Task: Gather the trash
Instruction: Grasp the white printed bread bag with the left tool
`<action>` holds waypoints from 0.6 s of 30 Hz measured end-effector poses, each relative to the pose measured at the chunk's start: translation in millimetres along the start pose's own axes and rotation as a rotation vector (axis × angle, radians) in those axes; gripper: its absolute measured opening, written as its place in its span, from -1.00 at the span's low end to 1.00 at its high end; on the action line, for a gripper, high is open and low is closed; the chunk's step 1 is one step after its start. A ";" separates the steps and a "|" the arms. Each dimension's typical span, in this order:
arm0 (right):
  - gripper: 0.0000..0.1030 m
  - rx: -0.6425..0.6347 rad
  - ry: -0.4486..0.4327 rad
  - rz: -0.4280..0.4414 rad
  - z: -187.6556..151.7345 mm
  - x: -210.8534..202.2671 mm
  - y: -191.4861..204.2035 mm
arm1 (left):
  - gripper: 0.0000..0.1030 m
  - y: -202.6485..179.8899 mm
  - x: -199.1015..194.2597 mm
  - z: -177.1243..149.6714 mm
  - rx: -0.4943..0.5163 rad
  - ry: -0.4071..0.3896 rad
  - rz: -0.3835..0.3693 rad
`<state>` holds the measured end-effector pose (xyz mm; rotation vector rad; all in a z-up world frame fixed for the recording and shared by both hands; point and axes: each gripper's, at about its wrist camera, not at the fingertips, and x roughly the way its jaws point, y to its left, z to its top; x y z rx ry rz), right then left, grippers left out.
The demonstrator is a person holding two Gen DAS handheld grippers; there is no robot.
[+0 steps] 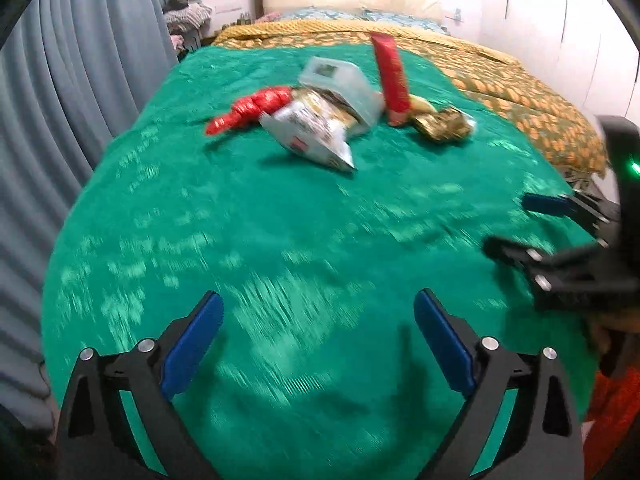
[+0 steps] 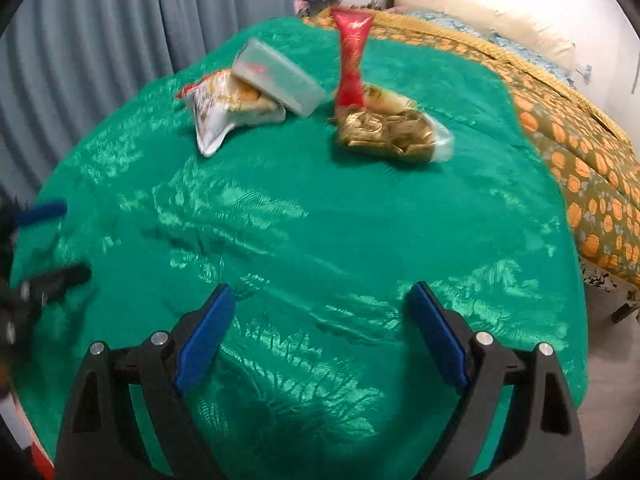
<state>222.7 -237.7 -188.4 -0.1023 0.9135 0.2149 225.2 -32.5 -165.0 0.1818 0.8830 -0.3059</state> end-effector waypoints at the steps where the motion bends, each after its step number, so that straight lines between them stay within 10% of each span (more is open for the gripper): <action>1: 0.69 -0.001 0.009 0.005 0.1 2.4 1.5 | 0.87 3.6 4.1 8.0 0.008 -0.009 0.001; 10: 0.71 0.027 0.011 0.015 0.0 2.8 -3.6 | 0.89 3.0 59.7 102.2 0.157 -0.123 0.004; 18: 0.71 0.031 0.013 0.015 1.3 3.6 -5.3 | 0.73 -14.1 116.5 128.7 0.310 -0.025 0.041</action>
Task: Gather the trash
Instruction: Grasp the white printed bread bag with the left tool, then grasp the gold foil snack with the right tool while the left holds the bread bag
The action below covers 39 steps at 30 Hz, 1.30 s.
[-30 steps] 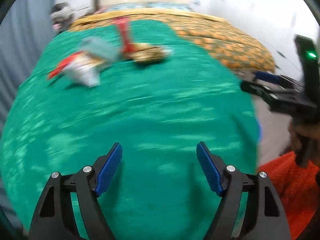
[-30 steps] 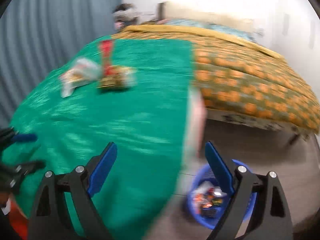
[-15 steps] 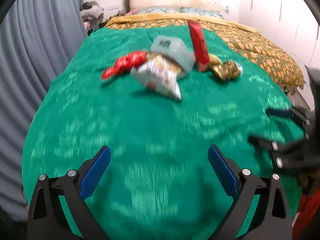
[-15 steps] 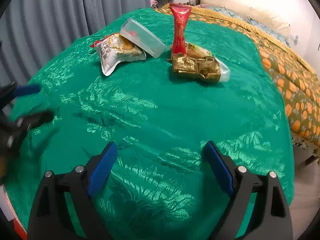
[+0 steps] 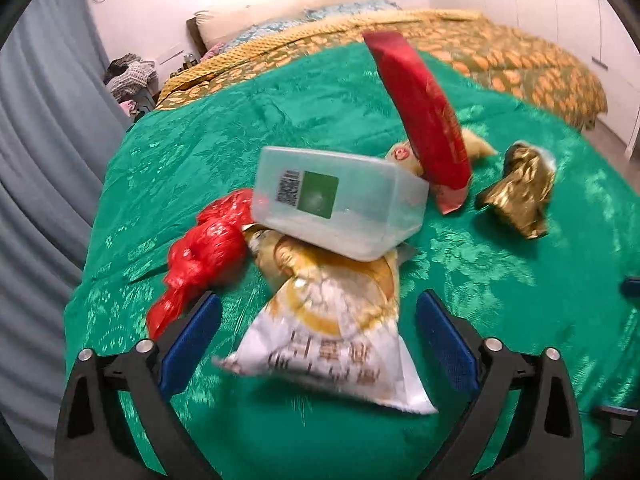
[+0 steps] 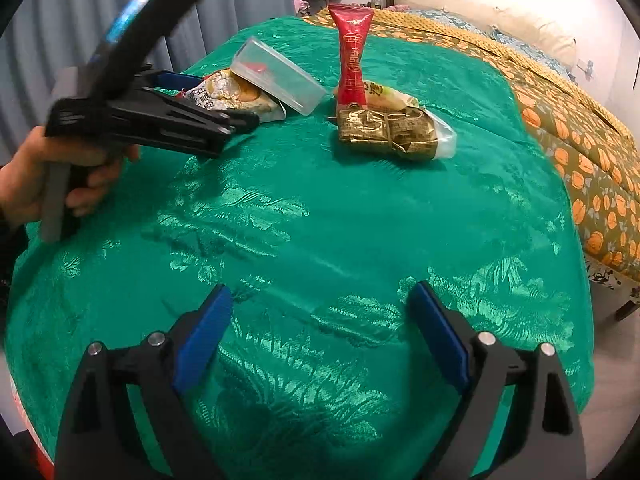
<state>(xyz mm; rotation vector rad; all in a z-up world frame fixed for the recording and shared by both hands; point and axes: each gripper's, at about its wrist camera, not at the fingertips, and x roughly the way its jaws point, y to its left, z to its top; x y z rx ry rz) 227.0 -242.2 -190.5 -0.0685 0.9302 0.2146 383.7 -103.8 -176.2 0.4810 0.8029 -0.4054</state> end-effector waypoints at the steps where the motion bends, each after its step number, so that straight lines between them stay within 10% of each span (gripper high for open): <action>1: 0.71 0.000 0.000 0.000 0.2 0.1 -0.1 | 0.52 -0.5 2.8 0.4 0.005 0.009 -0.004; 6: 0.71 -0.001 0.001 0.000 0.1 0.0 -0.3 | 0.01 9.6 -12.1 -6.9 -0.089 0.031 -0.041; 14: 0.71 -0.002 0.000 -0.004 0.6 0.8 -0.6 | 0.01 8.7 -94.9 -86.2 -0.245 0.051 -0.120; 39: 0.73 0.157 0.029 0.051 14.7 -3.8 -27.8 | 0.72 2.2 -88.3 -126.8 -0.352 0.073 -0.052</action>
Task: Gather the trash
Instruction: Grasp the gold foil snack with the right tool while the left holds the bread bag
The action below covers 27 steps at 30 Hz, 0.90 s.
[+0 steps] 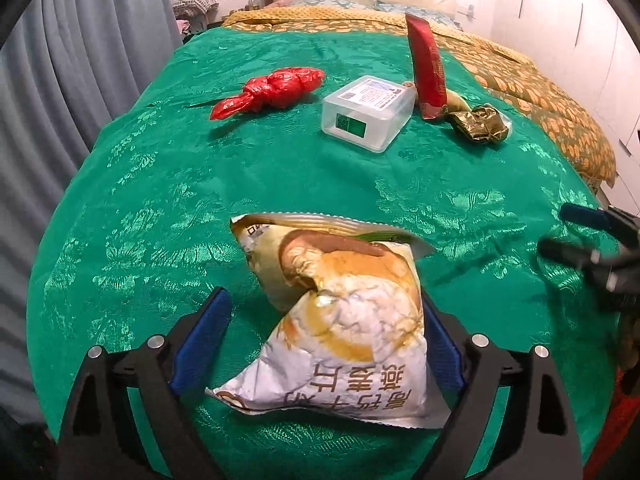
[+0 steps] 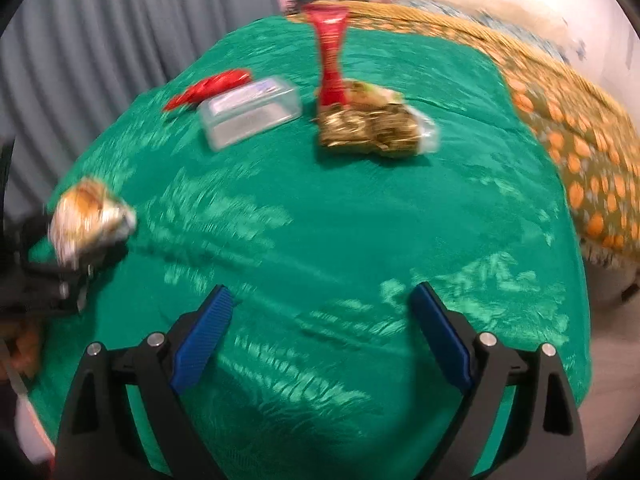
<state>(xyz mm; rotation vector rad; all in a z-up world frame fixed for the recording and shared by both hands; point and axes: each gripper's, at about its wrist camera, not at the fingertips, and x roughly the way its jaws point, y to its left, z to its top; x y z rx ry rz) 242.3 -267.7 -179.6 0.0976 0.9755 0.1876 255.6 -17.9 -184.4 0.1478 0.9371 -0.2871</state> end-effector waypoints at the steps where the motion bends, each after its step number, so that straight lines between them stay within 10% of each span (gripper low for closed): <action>1: 0.73 0.033 0.004 0.012 5.1 0.5 -3.9 | 0.72 0.1 0.1 0.0 0.000 0.000 0.000; 12: 0.67 0.427 -0.008 -0.023 99.3 61.0 -46.1 | 0.75 0.1 -0.3 0.0 0.000 0.000 0.000; 22: 0.57 0.177 -0.053 -0.194 103.1 77.0 -10.5 | 0.78 -0.8 0.2 -1.1 -0.002 0.002 -0.009; 27: 0.36 0.072 -0.027 -0.010 81.6 62.8 -4.2 | 0.78 -0.7 0.3 -1.1 -0.004 0.002 -0.013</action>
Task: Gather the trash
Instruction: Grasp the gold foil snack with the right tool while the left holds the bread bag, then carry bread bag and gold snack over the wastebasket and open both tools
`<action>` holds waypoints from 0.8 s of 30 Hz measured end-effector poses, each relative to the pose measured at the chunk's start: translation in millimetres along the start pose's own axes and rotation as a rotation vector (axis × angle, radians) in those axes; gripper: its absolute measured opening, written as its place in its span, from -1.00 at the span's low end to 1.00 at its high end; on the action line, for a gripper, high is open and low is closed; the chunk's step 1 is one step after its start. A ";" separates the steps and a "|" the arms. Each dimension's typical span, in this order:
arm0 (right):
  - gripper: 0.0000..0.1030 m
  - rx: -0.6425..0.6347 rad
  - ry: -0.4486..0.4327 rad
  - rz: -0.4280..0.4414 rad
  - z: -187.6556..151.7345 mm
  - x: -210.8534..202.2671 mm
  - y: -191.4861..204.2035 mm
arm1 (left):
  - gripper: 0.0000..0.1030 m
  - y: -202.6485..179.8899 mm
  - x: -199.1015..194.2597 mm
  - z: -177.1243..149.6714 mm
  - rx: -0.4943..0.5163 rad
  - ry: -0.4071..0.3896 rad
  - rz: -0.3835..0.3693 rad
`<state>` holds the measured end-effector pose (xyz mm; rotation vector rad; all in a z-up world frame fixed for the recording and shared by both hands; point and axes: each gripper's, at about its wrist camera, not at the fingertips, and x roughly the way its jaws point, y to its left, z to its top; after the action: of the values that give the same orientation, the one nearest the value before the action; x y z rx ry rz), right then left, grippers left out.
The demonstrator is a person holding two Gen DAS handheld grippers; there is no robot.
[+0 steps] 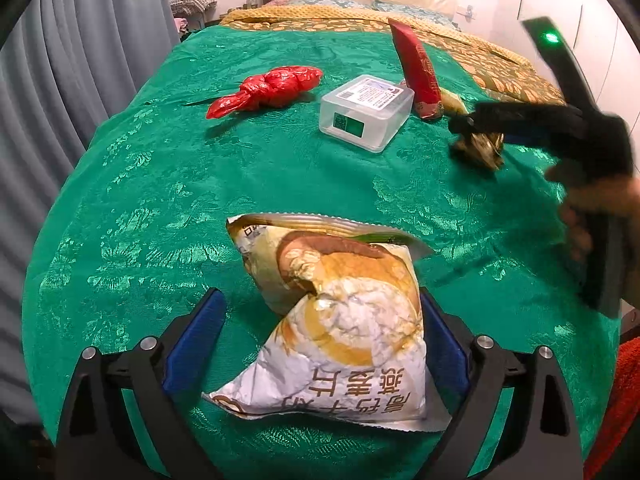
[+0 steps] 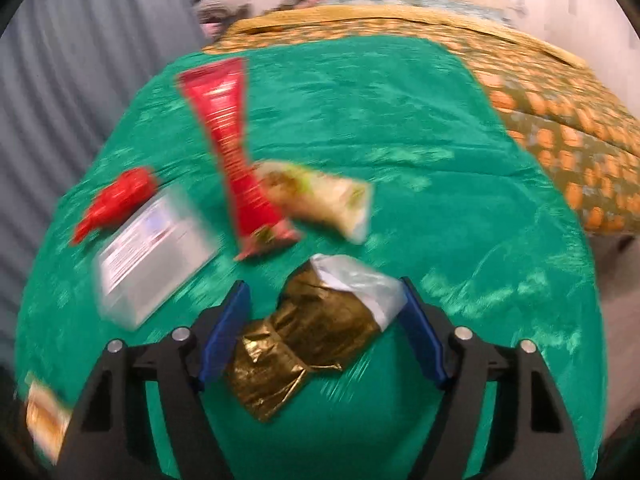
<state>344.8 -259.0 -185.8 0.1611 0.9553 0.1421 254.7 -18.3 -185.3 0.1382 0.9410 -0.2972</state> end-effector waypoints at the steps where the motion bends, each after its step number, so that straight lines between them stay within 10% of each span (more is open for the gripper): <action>1: 0.36 -0.050 0.024 0.045 -7.0 -3.3 4.7 | 0.78 -0.5 -0.1 -0.3 0.000 0.000 -0.001; 6: 0.53 -0.292 0.058 0.050 -36.0 -34.0 23.2 | 0.79 0.4 0.1 0.3 -0.002 0.000 -0.004; 12: 0.63 -0.008 0.041 -0.094 -46.3 -52.1 8.2 | 0.79 0.3 0.0 0.3 -0.002 0.000 -0.004; 15: 0.65 0.056 0.069 -0.034 -63.9 -46.0 15.7 | 0.80 0.3 0.0 0.4 -0.002 0.000 -0.003; 17: 0.57 -0.012 0.037 -0.096 -73.7 -44.9 28.9 | 0.80 0.3 0.0 0.4 -0.002 0.000 -0.003; 18: 0.20 -0.037 0.024 -0.117 -76.8 -46.5 31.9 | 0.79 0.0 -0.1 0.2 -0.003 0.000 -0.004; 24: 0.19 -0.148 0.019 -0.083 -101.9 -70.0 25.3 | 0.80 0.3 0.0 0.6 -0.002 0.001 -0.003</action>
<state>220.1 -240.2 -182.6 -0.0165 0.9654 0.1374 255.2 -18.1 -185.0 0.1347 0.9421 -0.2988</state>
